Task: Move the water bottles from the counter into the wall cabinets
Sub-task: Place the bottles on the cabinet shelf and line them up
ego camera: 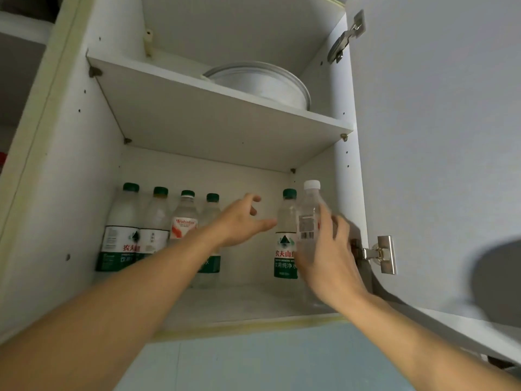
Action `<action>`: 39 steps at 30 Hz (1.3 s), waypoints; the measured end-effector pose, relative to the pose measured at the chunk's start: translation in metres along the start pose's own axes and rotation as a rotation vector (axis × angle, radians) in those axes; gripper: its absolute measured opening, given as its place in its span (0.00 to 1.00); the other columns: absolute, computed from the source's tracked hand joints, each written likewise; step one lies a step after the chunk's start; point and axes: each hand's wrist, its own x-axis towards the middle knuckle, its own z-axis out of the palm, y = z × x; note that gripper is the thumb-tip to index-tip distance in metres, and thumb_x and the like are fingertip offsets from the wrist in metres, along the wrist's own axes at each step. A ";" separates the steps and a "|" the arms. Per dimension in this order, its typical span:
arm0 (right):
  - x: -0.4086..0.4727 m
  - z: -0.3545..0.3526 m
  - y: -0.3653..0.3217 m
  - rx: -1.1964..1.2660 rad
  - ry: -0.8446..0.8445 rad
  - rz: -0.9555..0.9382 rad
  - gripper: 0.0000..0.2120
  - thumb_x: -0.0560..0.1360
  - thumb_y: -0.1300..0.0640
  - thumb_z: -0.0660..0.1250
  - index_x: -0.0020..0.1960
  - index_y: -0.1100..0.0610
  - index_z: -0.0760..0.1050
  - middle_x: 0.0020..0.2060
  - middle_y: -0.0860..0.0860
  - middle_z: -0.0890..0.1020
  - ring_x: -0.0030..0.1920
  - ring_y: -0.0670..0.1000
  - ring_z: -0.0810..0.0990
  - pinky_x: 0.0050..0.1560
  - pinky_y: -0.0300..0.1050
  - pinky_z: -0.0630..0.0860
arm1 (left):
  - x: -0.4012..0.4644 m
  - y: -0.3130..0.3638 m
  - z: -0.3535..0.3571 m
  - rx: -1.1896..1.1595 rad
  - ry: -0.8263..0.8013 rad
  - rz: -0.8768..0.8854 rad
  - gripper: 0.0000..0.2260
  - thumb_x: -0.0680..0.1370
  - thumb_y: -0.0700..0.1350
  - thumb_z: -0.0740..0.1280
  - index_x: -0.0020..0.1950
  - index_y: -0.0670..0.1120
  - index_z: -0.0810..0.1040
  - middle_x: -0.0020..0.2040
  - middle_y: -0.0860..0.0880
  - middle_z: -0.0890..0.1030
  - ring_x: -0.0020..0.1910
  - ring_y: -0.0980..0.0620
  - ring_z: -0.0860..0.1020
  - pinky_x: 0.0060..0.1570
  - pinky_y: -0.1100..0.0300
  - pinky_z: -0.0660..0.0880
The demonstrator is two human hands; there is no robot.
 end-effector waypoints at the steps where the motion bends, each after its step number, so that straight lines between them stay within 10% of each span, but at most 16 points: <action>1: -0.001 0.002 0.003 0.020 -0.011 0.032 0.48 0.77 0.55 0.70 0.79 0.40 0.37 0.73 0.54 0.58 0.67 0.62 0.72 0.60 0.57 0.75 | 0.003 0.006 0.010 -0.068 -0.042 -0.033 0.37 0.76 0.60 0.70 0.80 0.53 0.57 0.71 0.45 0.71 0.62 0.48 0.76 0.60 0.50 0.77; 13: 0.015 0.002 0.026 0.169 -0.185 0.211 0.43 0.77 0.51 0.72 0.80 0.45 0.46 0.70 0.53 0.69 0.65 0.58 0.76 0.64 0.59 0.76 | 0.029 0.014 0.056 -0.745 -0.239 -0.285 0.40 0.77 0.49 0.72 0.80 0.65 0.52 0.57 0.46 0.84 0.54 0.44 0.84 0.51 0.45 0.81; 22: 0.024 0.010 0.037 0.247 -0.280 0.191 0.44 0.76 0.49 0.73 0.80 0.46 0.46 0.69 0.55 0.74 0.63 0.57 0.79 0.62 0.59 0.78 | 0.022 0.007 0.034 -0.486 -0.189 -0.248 0.37 0.78 0.46 0.72 0.80 0.59 0.55 0.59 0.45 0.81 0.54 0.46 0.83 0.49 0.44 0.83; 39: 0.063 0.048 0.047 0.353 -0.501 0.232 0.45 0.72 0.56 0.78 0.78 0.52 0.52 0.68 0.52 0.76 0.66 0.56 0.77 0.68 0.58 0.74 | 0.019 -0.008 0.033 0.123 0.003 -0.175 0.51 0.78 0.51 0.72 0.78 0.62 0.30 0.66 0.38 0.77 0.49 0.46 0.83 0.51 0.49 0.82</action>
